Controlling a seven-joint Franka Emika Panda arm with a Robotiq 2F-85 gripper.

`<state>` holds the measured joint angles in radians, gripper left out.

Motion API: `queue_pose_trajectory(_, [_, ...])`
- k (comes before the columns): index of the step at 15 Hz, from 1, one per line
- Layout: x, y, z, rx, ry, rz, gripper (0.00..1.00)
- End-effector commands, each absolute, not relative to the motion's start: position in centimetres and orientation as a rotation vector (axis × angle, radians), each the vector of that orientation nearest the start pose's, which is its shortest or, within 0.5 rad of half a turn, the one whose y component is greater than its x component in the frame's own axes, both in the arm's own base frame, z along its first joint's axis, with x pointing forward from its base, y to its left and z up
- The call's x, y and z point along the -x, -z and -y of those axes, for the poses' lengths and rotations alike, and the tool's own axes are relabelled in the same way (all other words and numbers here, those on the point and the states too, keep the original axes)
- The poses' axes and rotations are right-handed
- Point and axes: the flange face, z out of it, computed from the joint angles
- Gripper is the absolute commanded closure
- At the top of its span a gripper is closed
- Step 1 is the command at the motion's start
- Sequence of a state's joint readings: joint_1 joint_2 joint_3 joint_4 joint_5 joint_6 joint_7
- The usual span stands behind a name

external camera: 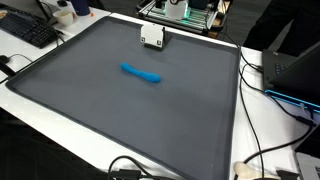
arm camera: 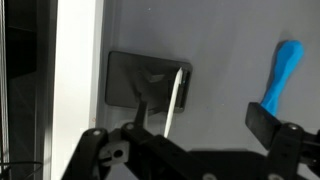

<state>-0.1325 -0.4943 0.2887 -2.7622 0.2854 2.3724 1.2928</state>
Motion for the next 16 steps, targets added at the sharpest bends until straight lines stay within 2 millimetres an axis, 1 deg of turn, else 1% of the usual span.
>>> queue_pose_trajectory(1, [-37.4, -32.7, -4.1, 2.361, -0.021, -2.022, 0.0])
queue_pose_trajectory(5, [-38.2, -29.9, -3.3, 2.372, -0.127, -2.052, 0.0])
queue_pose_trajectory(8, [-38.8, -28.3, -2.7, 2.351, -0.168, -2.068, 0.0])
queue_pose_trajectory(10, [-39.2, -27.9, -2.5, 2.324, -0.176, -2.076, 0.0])
queue_pose_trajectory(12, [-39.6, -27.8, -2.3, 2.306, -0.174, -2.075, 0.01])
queue_pose_trajectory(13, [-39.8, -27.8, -2.3, 2.302, -0.172, -2.075, 0.05])
queue_pose_trajectory(14, [-40.0, -27.6, -2.2, 2.3, -0.173, -2.077, 0.22])
queue_pose_trajectory(16, [-40.2, -27.2, -2.2, 2.303, -0.175, -2.084, 0.38])
